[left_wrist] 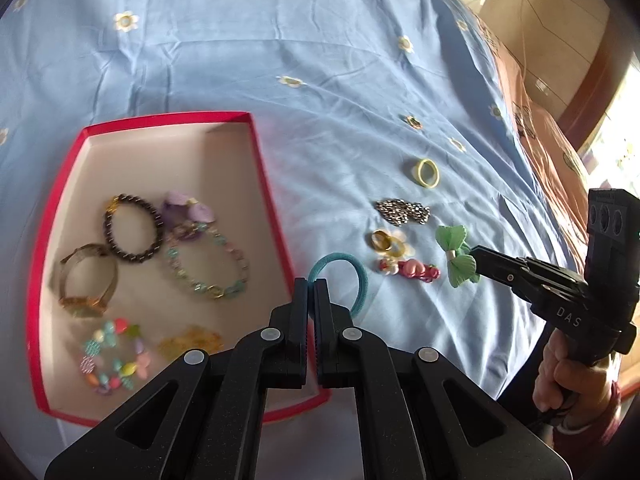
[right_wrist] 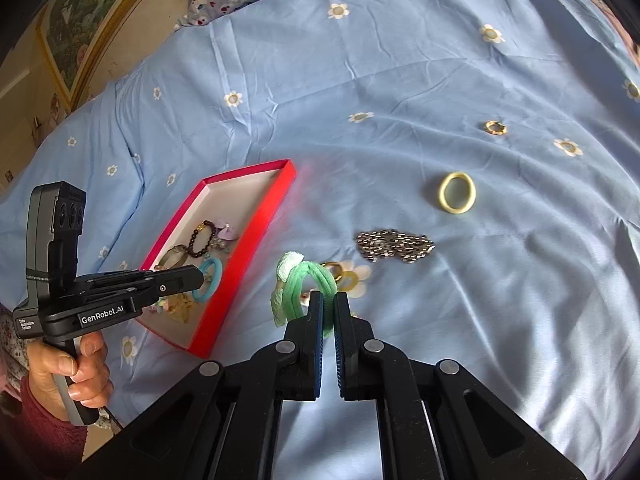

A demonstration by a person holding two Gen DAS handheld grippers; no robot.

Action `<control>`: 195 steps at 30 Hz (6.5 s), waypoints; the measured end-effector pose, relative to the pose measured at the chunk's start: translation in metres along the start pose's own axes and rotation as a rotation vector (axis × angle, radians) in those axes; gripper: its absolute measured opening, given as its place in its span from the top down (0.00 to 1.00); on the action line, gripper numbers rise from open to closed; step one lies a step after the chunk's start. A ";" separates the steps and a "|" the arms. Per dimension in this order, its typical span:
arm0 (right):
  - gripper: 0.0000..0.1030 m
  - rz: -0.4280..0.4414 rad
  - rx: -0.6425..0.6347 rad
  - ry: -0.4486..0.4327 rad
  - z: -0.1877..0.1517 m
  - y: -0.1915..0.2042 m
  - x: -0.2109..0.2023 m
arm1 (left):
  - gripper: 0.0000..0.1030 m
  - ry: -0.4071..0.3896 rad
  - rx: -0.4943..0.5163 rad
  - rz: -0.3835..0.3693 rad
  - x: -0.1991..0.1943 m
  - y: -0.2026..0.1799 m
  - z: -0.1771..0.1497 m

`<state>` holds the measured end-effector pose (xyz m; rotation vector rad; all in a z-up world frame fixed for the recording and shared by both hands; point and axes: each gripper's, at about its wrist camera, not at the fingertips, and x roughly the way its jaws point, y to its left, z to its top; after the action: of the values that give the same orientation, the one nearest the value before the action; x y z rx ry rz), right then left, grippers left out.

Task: Organize jewelry
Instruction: 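Carry the teal and green hair ties into the red box and open both tools, then withdraw both open tools toward the pink clip and gold ring, then grasp the pink figure hair clip with the right tool while the left tool grasps the gold ring, then carry the gold ring and pink clip into the red box and open both tools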

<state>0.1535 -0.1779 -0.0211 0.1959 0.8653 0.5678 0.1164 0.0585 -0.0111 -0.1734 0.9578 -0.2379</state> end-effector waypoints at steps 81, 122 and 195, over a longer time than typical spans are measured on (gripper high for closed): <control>0.70 0.089 -0.109 0.111 0.007 0.072 0.067 | 0.68 -0.024 -0.227 0.221 -0.035 0.108 -0.043; 0.57 0.025 -0.028 0.066 -0.003 -0.023 0.021 | 0.59 0.069 0.003 0.099 0.023 -0.015 -0.004; 0.84 0.086 -0.014 0.001 0.016 0.015 0.031 | 0.80 -0.034 0.048 0.105 0.008 0.004 0.019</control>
<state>0.1754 -0.1474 -0.0256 0.2207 0.8569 0.6544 0.1372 0.0611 -0.0080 -0.0829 0.9241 -0.1605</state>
